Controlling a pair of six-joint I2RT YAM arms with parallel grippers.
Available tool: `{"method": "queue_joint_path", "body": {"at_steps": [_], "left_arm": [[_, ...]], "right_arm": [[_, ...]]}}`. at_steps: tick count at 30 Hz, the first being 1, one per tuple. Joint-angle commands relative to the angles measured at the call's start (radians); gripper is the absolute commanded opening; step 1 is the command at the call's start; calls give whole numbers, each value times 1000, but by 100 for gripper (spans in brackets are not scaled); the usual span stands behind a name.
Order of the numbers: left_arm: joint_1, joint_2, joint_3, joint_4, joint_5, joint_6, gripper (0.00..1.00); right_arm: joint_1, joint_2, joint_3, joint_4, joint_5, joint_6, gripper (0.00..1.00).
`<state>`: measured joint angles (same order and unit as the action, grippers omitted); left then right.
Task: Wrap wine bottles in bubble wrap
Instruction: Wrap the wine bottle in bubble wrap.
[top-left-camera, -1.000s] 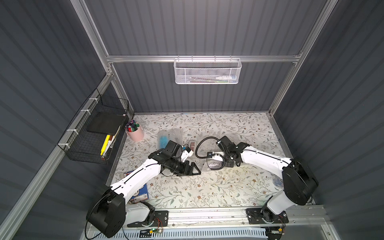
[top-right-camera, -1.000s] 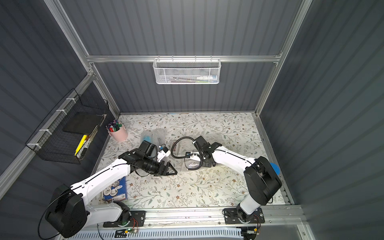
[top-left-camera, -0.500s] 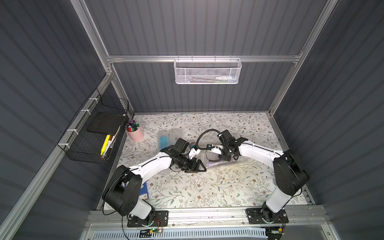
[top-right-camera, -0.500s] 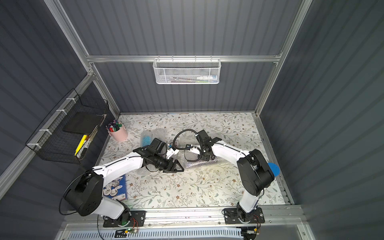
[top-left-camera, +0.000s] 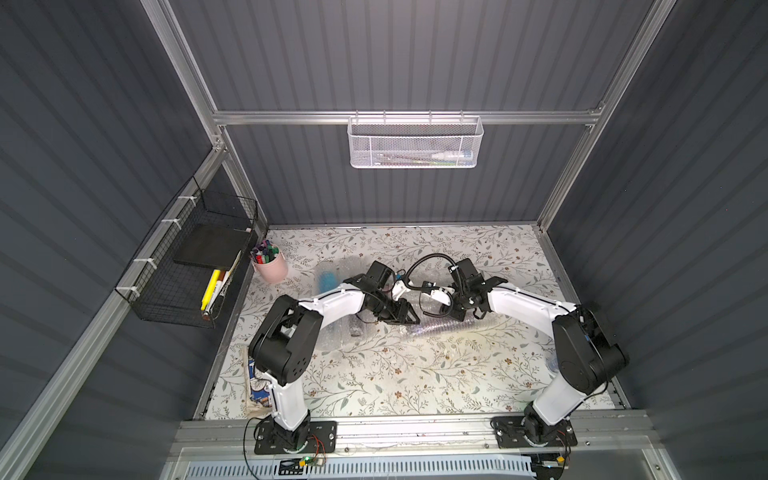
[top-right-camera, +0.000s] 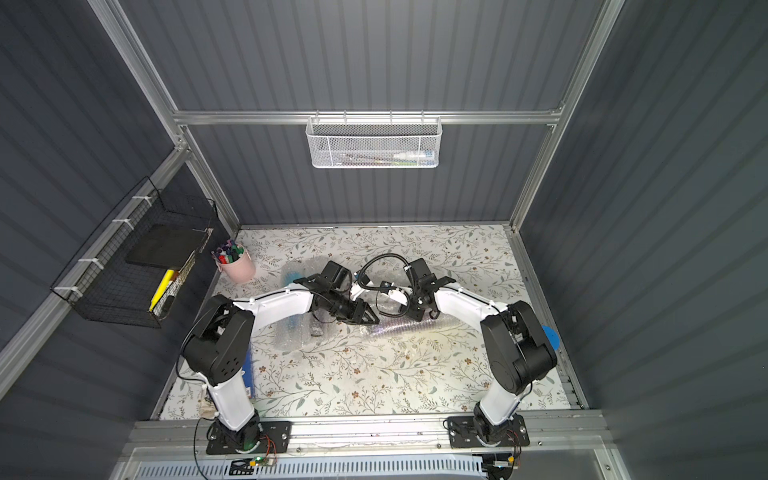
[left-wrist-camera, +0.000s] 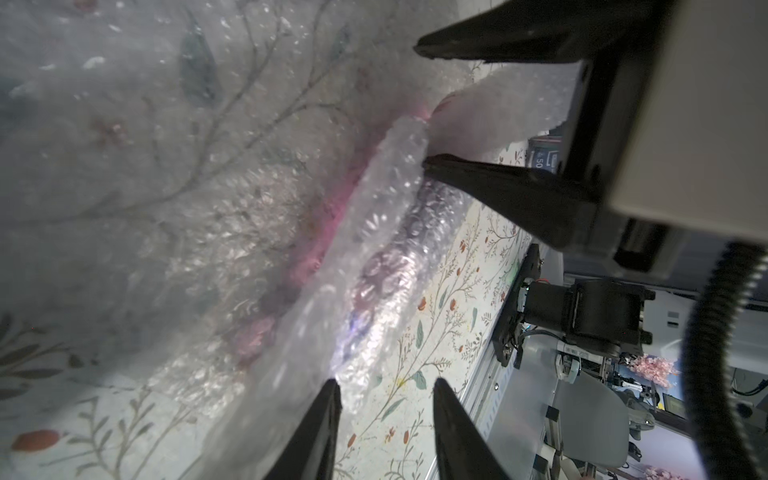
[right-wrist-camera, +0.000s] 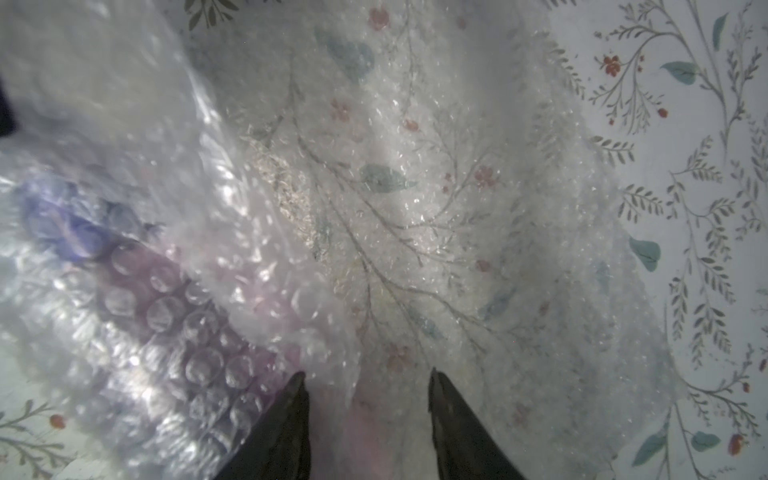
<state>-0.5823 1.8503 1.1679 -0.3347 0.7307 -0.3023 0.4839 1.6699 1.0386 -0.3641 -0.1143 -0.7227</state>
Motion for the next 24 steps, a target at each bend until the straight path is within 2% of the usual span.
{"method": "queue_joint_path", "body": {"at_steps": [1, 5, 11, 13, 14, 16, 19, 24], "left_arm": [[15, 52, 51, 11, 2, 40, 38], [15, 116, 71, 2, 24, 59, 37], [15, 178, 129, -82, -12, 116, 37], [15, 187, 136, -92, -16, 124, 37], [15, 190, 136, -90, -13, 126, 37], [15, 197, 143, -94, -10, 128, 37], [15, 206, 148, -104, -8, 135, 36], [14, 206, 153, -132, -8, 154, 36]], "right_arm": [[-10, -29, -20, -30, -62, 20, 51], [-29, -81, -27, -30, -75, 33, 55], [-45, -202, -42, -69, -56, 19, 62], [-45, -246, -54, -84, -90, -6, 64], [-45, -263, -68, -112, -117, -32, 71], [-45, -283, -115, -117, -154, -118, 75], [-45, -269, -144, -98, -154, -147, 78], [-56, -97, -14, -280, -233, -192, 82]]}}
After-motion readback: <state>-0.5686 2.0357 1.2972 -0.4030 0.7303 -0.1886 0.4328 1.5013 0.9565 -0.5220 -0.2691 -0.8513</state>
